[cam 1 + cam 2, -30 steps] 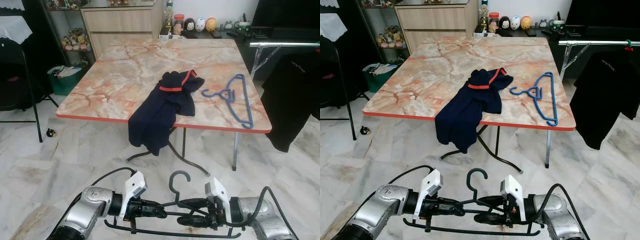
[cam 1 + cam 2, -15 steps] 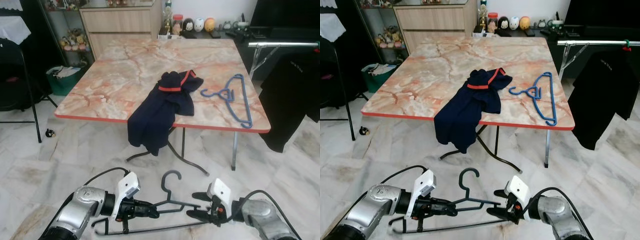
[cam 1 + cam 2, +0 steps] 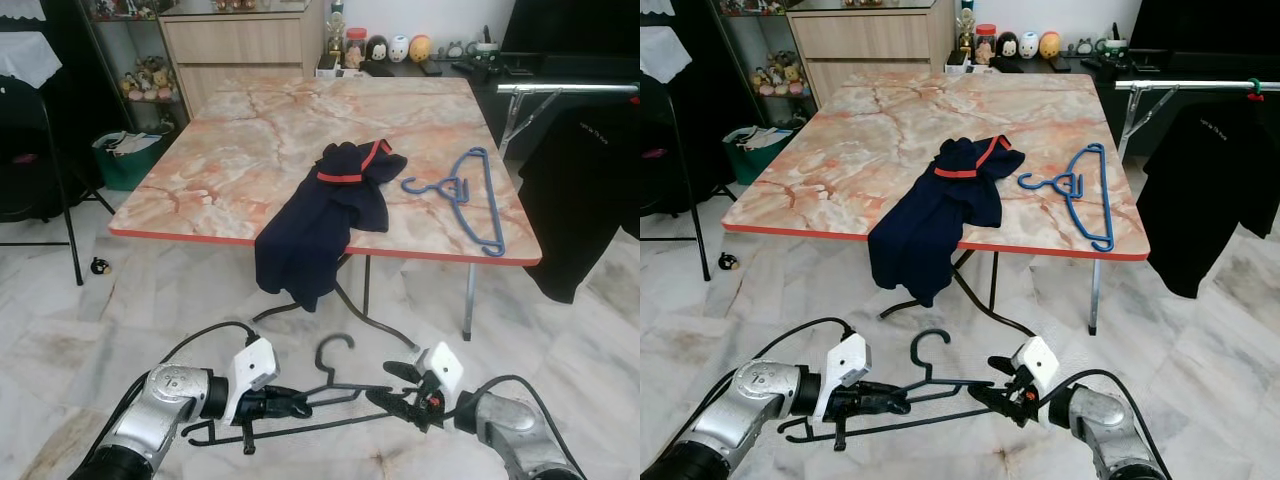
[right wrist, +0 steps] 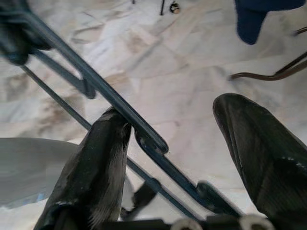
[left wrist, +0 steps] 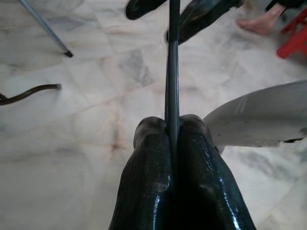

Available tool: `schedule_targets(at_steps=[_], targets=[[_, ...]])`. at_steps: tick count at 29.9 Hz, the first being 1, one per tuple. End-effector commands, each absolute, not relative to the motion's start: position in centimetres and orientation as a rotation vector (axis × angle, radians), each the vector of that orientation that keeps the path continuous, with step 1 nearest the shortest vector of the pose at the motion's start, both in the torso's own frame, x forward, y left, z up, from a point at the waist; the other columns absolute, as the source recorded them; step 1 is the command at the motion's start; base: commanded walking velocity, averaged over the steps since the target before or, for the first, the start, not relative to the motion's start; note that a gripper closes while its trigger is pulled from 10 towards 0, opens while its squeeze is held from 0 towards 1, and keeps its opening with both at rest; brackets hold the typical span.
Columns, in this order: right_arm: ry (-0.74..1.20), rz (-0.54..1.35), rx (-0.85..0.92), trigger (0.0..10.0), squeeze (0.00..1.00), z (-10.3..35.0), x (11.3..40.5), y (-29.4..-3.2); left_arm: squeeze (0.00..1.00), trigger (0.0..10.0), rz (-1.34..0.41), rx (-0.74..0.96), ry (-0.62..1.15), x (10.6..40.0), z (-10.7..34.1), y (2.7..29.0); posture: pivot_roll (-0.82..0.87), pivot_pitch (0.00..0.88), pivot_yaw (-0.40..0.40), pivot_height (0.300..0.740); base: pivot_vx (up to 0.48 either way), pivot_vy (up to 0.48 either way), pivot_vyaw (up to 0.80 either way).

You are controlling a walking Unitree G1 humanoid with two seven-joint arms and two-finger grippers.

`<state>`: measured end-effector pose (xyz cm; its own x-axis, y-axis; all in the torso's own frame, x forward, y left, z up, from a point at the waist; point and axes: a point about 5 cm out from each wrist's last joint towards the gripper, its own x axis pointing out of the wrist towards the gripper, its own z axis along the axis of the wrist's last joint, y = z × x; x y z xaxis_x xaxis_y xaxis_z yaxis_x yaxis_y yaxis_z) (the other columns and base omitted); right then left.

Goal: Hang hanger

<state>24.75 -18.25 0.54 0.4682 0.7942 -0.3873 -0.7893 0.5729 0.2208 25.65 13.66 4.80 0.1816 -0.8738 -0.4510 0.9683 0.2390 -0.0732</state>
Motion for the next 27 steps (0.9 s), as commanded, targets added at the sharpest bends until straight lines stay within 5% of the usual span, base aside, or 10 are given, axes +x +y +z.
schedule_targets(at_steps=[1,2,3,5,6,7,14,15,17,27], targets=[[0.407,1.061,0.044,10.0,0.00,1.9,25.2,-17.4,0.00,0.5,-1.266,0.283,0.560,24.8,2.6,14.4,0.06,0.007,0.017,0.740,0.000,0.000,0.00],[0.419,1.088,0.044,10.0,0.00,1.7,24.8,-17.3,0.00,3.6,-1.254,0.276,0.550,24.9,2.6,14.3,0.06,0.008,0.016,0.740,0.000,0.000,0.00],[0.429,1.101,0.049,10.0,0.00,1.6,24.6,-17.2,0.00,10.0,-1.251,0.273,0.540,25.0,2.6,14.3,0.06,0.008,0.016,0.740,0.000,0.000,0.00],[0.442,1.125,0.063,10.0,0.00,1.4,24.3,-17.2,0.00,10.0,-1.246,0.258,0.529,25.1,2.7,14.2,0.06,0.009,0.014,0.740,0.000,0.000,0.00],[0.467,1.147,0.101,10.0,0.80,1.2,24.0,-17.2,0.00,10.0,-1.251,0.267,0.529,25.1,2.6,14.2,0.07,0.010,0.013,0.740,0.000,0.000,0.00],[0.469,1.160,0.104,10.0,1.00,1.2,23.9,-17.2,0.00,10.0,-1.257,0.272,0.532,25.0,2.5,14.3,0.07,0.010,0.013,0.740,0.000,0.000,0.00],[0.451,1.040,-0.009,10.0,1.00,1.2,24.8,-17.8,0.00,10.0,-1.222,0.296,0.541,25.2,2.0,14.5,0.06,0.011,0.014,0.740,0.000,0.000,0.00],[0.474,0.984,-0.041,10.0,0.45,0.9,25.1,-18.1,0.00,10.0,-1.206,0.305,0.545,25.3,1.9,14.6,0.06,0.011,0.013,0.740,0.000,0.000,0.00],[0.519,0.835,-0.126,10.0,0.00,0.2,25.7,-18.9,0.00,10.0,-1.127,0.347,0.536,25.8,1.4,15.1,0.06,0.009,0.013,0.740,0.000,0.000,0.00],[0.596,0.288,-0.128,10.0,0.00,-2.6,24.9,-21.4,0.00,10.0,-0.644,0.397,0.579,26.1,-1.2,18.7,0.06,0.011,0.019,0.740,0.000,0.000,0.00]])
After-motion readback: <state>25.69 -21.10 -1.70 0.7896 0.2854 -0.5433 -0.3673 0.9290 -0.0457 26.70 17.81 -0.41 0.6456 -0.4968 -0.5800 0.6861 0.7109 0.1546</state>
